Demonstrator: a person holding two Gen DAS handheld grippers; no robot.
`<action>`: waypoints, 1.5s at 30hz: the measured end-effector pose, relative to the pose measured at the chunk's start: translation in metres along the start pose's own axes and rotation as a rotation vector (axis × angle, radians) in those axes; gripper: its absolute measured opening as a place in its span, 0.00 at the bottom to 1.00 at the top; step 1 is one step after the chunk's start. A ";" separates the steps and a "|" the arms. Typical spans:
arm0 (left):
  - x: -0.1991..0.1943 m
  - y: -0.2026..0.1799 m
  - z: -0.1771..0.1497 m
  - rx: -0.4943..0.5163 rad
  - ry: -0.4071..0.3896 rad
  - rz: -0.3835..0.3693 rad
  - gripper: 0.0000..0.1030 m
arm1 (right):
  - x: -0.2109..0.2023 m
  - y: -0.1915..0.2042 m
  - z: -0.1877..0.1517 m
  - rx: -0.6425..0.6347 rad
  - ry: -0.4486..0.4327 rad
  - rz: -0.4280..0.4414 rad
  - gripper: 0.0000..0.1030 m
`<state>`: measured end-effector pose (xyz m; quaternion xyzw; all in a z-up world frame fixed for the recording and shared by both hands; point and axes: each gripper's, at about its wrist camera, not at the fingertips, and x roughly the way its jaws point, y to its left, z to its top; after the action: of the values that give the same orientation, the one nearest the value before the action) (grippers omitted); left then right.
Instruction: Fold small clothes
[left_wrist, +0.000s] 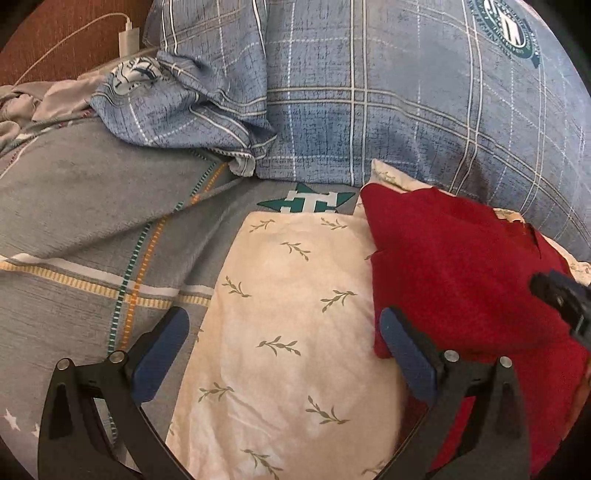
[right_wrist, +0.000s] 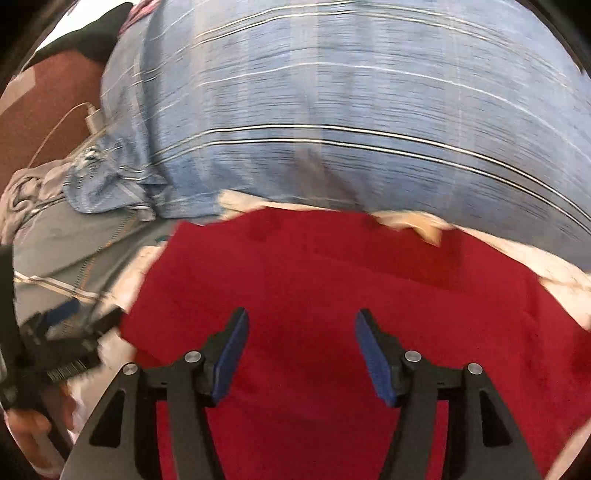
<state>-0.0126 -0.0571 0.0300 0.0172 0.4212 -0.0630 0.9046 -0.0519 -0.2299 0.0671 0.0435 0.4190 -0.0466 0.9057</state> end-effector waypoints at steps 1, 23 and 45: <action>-0.002 -0.001 0.000 -0.001 -0.004 -0.005 1.00 | -0.007 -0.011 -0.005 0.017 -0.007 -0.027 0.60; 0.004 -0.047 -0.007 0.098 0.031 -0.121 1.00 | -0.037 -0.146 -0.040 0.300 -0.012 -0.257 0.65; -0.003 -0.051 -0.011 0.128 0.015 -0.108 1.00 | -0.105 -0.369 -0.046 0.747 0.055 -0.542 0.74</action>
<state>-0.0290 -0.1064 0.0264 0.0529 0.4233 -0.1382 0.8938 -0.1991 -0.5854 0.1029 0.2568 0.3936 -0.4284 0.7718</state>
